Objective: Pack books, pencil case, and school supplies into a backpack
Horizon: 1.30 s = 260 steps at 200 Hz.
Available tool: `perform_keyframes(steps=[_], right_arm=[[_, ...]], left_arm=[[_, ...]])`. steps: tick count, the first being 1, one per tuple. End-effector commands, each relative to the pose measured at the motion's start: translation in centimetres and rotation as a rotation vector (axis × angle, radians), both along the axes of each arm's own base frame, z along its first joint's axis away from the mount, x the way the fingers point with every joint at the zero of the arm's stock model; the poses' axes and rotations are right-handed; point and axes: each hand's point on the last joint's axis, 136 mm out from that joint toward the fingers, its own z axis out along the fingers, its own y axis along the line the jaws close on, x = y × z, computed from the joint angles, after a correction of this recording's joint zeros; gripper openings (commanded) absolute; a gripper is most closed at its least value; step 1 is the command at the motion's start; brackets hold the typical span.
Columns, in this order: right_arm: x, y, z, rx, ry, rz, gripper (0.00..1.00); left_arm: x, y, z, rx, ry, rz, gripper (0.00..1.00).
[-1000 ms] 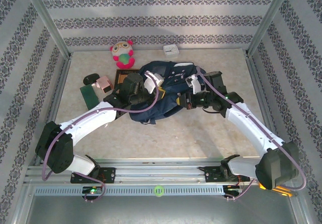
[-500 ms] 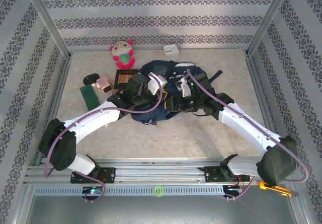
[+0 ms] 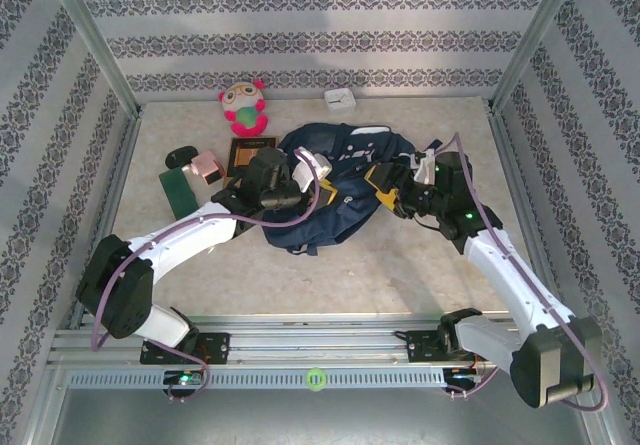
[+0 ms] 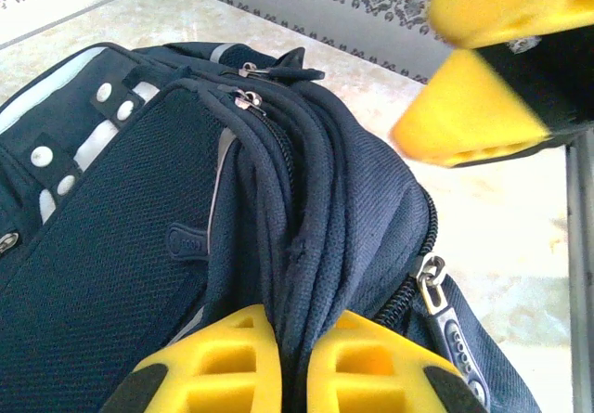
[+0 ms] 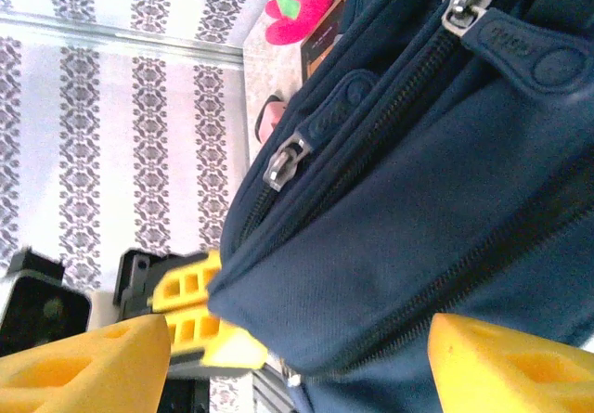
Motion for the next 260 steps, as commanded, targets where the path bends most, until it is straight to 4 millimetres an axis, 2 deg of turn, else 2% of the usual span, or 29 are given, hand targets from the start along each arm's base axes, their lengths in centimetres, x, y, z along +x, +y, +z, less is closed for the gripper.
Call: perform_keyframes(steps=[1, 48, 61, 67, 87, 95, 103, 122, 138, 162, 191, 222, 260], right_arm=[[1.1, 1.6, 1.6, 0.109, -0.019, -0.004, 0.73], [2.6, 3.1, 0.5, 0.155, 0.007, -0.043, 0.73], [2.9, 3.3, 0.0, 0.158, 0.021, -0.065, 0.69], [3.1, 3.4, -0.2, 0.162, 0.028, -0.070, 0.62], [3.3, 3.3, -1.2, 0.160, 0.060, -0.103, 0.27], [3.3, 3.1, -1.5, 0.155, 0.063, -0.128, 0.12], [3.3, 2.9, -1.8, 0.151, 0.063, -0.156, 0.00], [3.0, 2.3, -1.9, 0.147, 0.056, -0.239, 0.00], [2.7, 2.0, -1.9, 0.134, 0.040, -0.309, 0.00], [2.2, 2.7, -1.9, 0.128, 0.035, -0.345, 0.00], [1.8, 3.8, -1.8, 0.120, 0.035, -0.360, 0.00], [1.1, 4.6, -1.6, 0.101, 0.028, -0.375, 0.00], [0.7, 5.3, -1.1, 0.109, 0.016, -0.373, 0.00]], left_arm=[[-0.2, -1.4, 4.7, -0.135, -0.159, -0.097, 0.00], [-1.5, -1.7, 3.9, -0.089, -0.178, -0.196, 0.00], [-2.0, -1.7, 3.6, -0.071, -0.190, -0.228, 0.00], [-2.3, -1.7, 3.5, -0.062, -0.195, -0.241, 0.00], [-2.0, -1.3, 3.0, -0.021, -0.181, -0.216, 0.01], [-1.7, -1.0, 3.0, -0.004, -0.174, -0.191, 0.04], [-1.2, -0.6, 3.0, 0.009, -0.157, -0.146, 0.14], [-0.8, 0.7, 4.2, 0.020, -0.060, -0.025, 0.39], [-1.4, 2.1, 5.3, 0.027, 0.047, 0.094, 0.50], [-3.6, 4.3, 5.9, 0.060, 0.148, 0.229, 0.51], [-6.8, 5.2, 4.2, 0.048, 0.351, 0.332, 0.50], [-9.3, 4.0, 0.9, 0.050, 0.512, 0.408, 0.50], [-10.0, 1.3, -2.1, 0.051, 0.559, 0.490, 0.50]])
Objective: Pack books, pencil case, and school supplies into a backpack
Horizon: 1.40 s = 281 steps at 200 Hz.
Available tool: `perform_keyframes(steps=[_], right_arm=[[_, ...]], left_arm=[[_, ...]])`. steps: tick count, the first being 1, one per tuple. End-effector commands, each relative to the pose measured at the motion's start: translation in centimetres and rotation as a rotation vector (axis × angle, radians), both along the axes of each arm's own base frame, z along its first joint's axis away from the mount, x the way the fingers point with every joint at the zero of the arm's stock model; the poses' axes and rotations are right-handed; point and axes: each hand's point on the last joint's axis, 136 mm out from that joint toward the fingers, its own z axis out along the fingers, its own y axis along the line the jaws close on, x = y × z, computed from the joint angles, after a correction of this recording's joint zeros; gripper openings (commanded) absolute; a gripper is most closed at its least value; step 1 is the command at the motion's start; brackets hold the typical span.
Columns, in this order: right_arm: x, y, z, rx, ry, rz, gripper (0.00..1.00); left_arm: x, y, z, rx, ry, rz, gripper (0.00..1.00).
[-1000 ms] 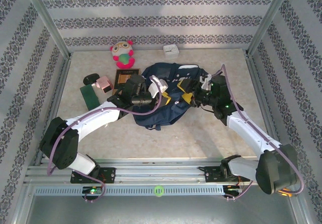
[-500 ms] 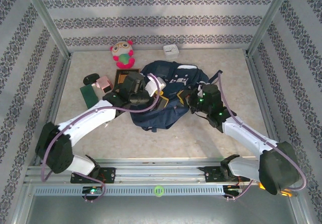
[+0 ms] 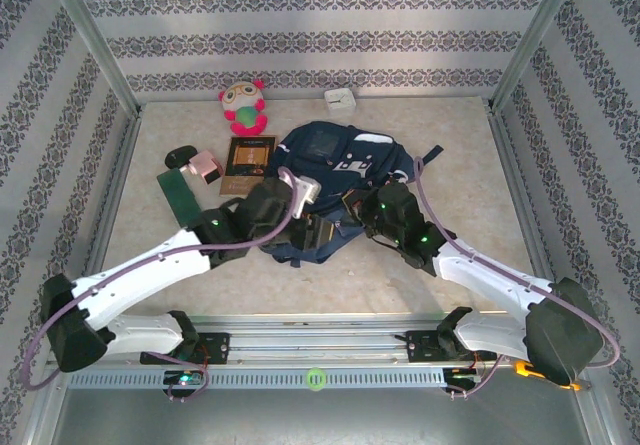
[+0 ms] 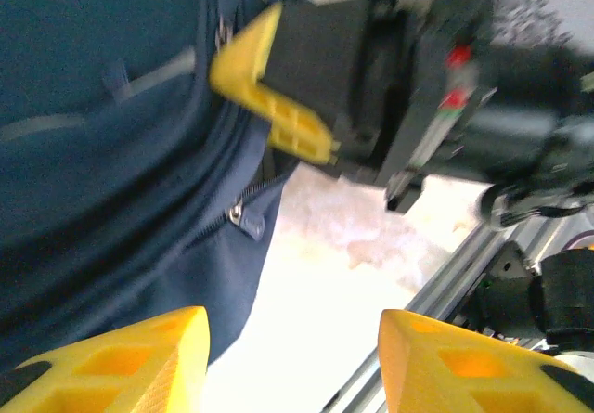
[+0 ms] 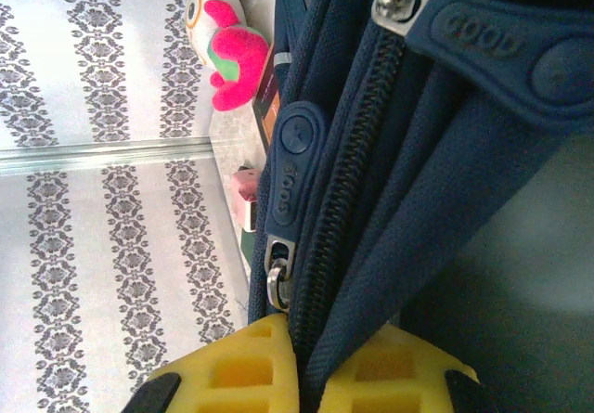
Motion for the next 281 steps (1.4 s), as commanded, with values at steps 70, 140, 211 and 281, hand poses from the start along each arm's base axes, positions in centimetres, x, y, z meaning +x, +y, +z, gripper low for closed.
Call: perform_keyframes(steps=[70, 140, 211, 281], right_arm=[[0.8, 0.2, 6.2, 0.081, -0.150, -0.068, 0.00], [-0.1, 1.6, 7.7, 0.107, -0.168, -0.043, 0.00], [-0.7, 2.1, 8.5, 0.115, -0.180, -0.026, 0.00], [-1.0, 2.2, 7.9, 0.097, -0.169, -0.006, 0.00]], left_arm=[[1.7, -3.5, -4.0, -0.118, 0.078, 0.272, 0.47], [3.8, -3.8, -3.9, -0.150, 0.034, 0.368, 0.44], [4.7, -2.0, -5.3, -0.084, 0.011, 0.472, 0.32], [4.9, -2.6, -5.5, -0.131, 0.036, 0.490, 0.09]])
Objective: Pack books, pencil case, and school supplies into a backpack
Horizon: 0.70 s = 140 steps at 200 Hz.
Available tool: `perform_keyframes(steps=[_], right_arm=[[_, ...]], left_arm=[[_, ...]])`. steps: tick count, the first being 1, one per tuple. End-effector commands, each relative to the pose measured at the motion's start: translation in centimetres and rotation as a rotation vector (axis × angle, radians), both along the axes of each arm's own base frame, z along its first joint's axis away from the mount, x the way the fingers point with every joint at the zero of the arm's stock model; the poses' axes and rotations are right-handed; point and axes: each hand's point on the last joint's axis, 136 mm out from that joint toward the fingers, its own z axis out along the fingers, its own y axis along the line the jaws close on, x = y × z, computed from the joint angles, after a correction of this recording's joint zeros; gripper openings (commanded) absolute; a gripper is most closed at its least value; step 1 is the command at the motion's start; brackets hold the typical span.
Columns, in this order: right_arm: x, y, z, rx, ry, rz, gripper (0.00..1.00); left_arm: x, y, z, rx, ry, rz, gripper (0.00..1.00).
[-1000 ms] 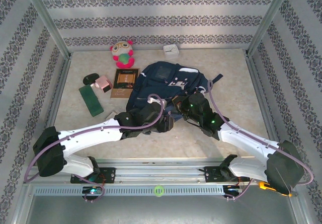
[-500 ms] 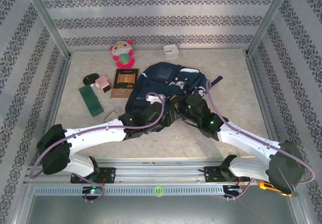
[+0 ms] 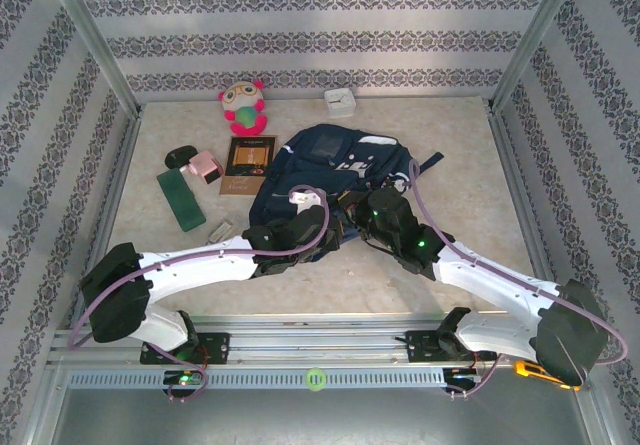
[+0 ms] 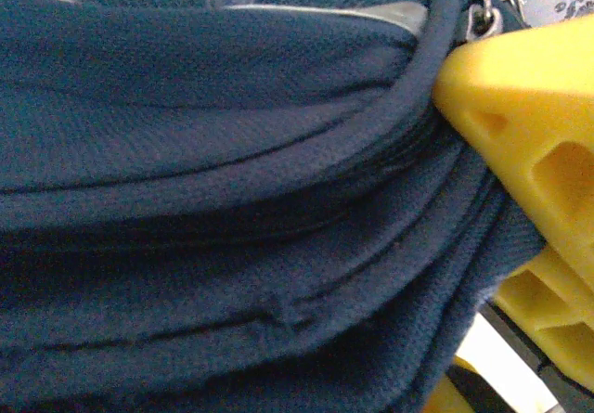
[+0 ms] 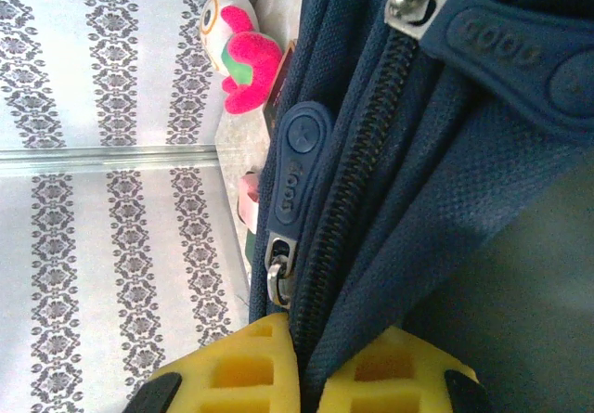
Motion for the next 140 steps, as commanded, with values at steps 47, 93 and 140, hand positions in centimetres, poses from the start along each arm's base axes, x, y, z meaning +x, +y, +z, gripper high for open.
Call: perform_keyframes(steps=[47, 93, 140], right_arm=[[0.4, -1.6, 3.4, 0.086, -0.076, 0.051, 0.00], [0.0, -4.7, 2.6, 0.092, -0.026, 0.106, 0.00], [0.1, -6.8, 2.8, 0.152, 0.005, 0.219, 0.00]], left_arm=[[-1.5, 2.4, -1.1, 0.021, 0.040, -0.009, 0.00], [-3.7, 7.7, -2.3, 0.129, 0.075, -0.021, 0.00], [-4.0, 11.3, -3.1, 0.221, 0.056, -0.066, 0.00]])
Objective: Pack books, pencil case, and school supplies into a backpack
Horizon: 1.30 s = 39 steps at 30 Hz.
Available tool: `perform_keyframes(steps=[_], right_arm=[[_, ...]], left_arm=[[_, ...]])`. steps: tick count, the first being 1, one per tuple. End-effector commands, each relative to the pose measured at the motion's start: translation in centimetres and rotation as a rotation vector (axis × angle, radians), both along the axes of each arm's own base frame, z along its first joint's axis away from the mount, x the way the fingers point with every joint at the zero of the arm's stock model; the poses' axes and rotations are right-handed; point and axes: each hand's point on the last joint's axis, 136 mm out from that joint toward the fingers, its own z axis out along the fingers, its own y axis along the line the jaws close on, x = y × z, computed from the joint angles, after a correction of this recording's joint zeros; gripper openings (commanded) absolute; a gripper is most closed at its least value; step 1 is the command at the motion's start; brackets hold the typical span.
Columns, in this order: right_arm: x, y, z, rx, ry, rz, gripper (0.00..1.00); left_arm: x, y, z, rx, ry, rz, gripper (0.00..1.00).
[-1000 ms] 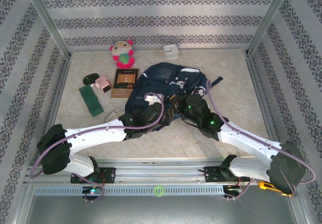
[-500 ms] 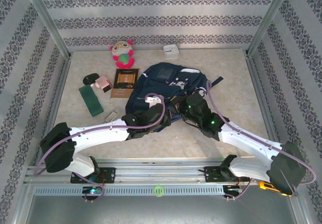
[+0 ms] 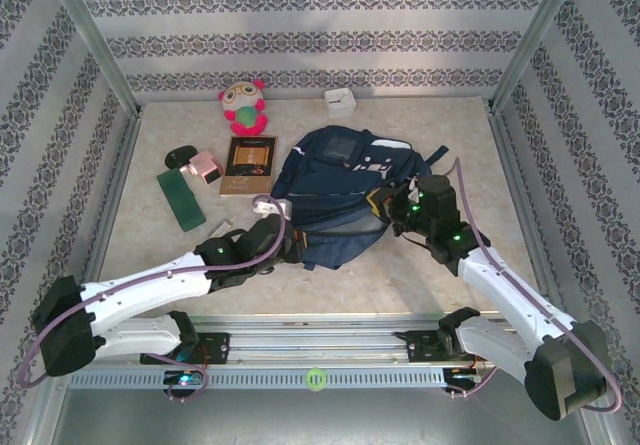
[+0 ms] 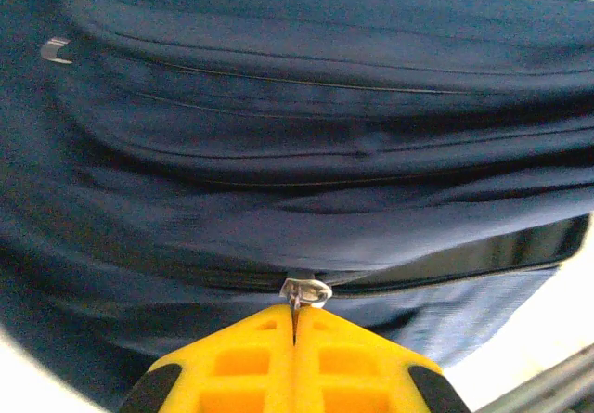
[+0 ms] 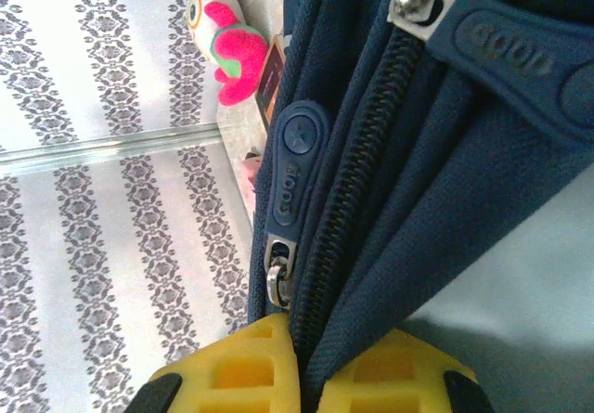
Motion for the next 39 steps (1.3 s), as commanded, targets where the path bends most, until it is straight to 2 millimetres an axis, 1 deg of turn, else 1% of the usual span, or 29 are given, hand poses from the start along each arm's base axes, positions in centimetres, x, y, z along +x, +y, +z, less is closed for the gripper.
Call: perform_keyframes(steps=[1, 4, 6, 8, 9, 12, 14, 15, 16, 18, 19, 21, 23, 25, 27, 29, 31, 32, 33, 34, 37, 38, 39], right_arm=[[-0.5, 0.3, 2.9, 0.058, -0.093, 0.134, 0.00], [-0.2, -0.4, 3.0, 0.088, -0.090, 0.200, 0.00], [-0.1, -0.4, 3.0, 0.104, -0.087, 0.267, 0.00], [0.1, -0.8, 2.7, 0.099, -0.084, 0.314, 0.00], [0.2, -1.0, 2.3, 0.083, -0.086, 0.334, 0.00], [0.6, -2.1, 1.1, -0.001, -0.089, 0.362, 0.33], [0.4, -3.1, 0.6, -0.129, -0.116, 0.388, 0.49], [0.2, -4.0, 0.3, -0.229, -0.111, 0.390, 0.56], [-0.1, -5.4, -0.5, -0.348, -0.067, 0.383, 0.62], [-0.5, -8.3, -1.7, -0.561, 0.024, 0.369, 0.64], [-0.8, -9.2, -1.8, -0.634, 0.039, 0.386, 0.64], [-0.8, -9.6, -1.3, -0.733, -0.015, 0.426, 0.64], [-1.1, -9.4, -0.3, -0.857, -0.121, 0.495, 0.65], [-1.4, -9.9, 0.7, -1.002, -0.200, 0.530, 0.65], [-1.9, -8.7, 1.7, -1.045, -0.337, 0.591, 0.65], [-3.4, -5.4, 2.5, -1.039, -0.566, 0.738, 0.64], [-5.1, -2.0, 2.6, -1.044, -0.777, 0.893, 0.68], [-5.8, -0.8, 2.5, -1.046, -0.854, 0.950, 0.68], [-6.1, -0.3, 2.4, -1.046, -0.885, 0.975, 0.69], [-6.8, 0.9, 2.1, -1.039, -0.962, 1.039, 0.69], [-8.3, 3.0, 1.4, -1.012, -1.091, 1.151, 0.69], [-9.0, 4.8, 0.3, -0.996, -1.182, 1.235, 0.70], [-9.5, 7.2, -1.7, -0.953, -1.238, 1.343, 0.71]], left_arm=[[-0.5, 3.2, -2.8, 0.161, 0.032, -0.036, 0.00], [-0.2, 3.2, -3.6, 0.151, 0.028, -0.095, 0.00], [0.2, 3.0, -3.7, 0.133, 0.019, -0.130, 0.00], [0.4, 2.1, -3.5, 0.096, -0.008, -0.202, 0.00], [0.3, 1.1, -3.3, 0.069, -0.032, -0.264, 0.00], [-0.4, -1.4, -2.8, 0.017, -0.071, -0.429, 0.00], [-0.6, -2.4, -2.9, 0.016, -0.063, -0.495, 0.00], [-0.7, -2.7, -2.9, 0.014, -0.062, -0.520, 0.00], [-0.7, -3.1, -2.7, 0.007, -0.067, -0.539, 0.00], [-0.8, -3.6, -2.8, -0.009, -0.074, -0.567, 0.00], [-0.9, -3.9, -2.6, -0.021, -0.083, -0.583, 0.00], [-1.1, -4.4, -2.6, -0.035, -0.087, -0.615, 0.00], [-1.2, -4.7, -2.5, -0.036, -0.087, -0.642, 0.00], [-1.3, -4.8, -2.3, -0.041, -0.094, -0.652, 0.00], [-1.5, -5.1, -1.7, -0.064, -0.114, -0.663, 0.00], [-1.6, -5.3, -1.1, -0.092, -0.134, -0.675, 0.00], [-1.8, -5.6, -0.6, -0.117, -0.150, -0.694, 0.00], [-1.9, -5.7, -0.4, -0.127, -0.156, -0.702, 0.00], [-2.0, -5.7, -0.3, -0.132, -0.159, -0.705, 0.00], [-2.0, -5.8, -0.1, -0.138, -0.164, -0.710, 0.00], [-2.1, -6.0, 0.2, -0.152, -0.171, -0.723, 0.00], [-2.2, -6.1, 0.5, -0.161, -0.177, -0.729, 0.00], [-2.1, -6.2, 0.8, -0.172, -0.185, -0.734, 0.00]])
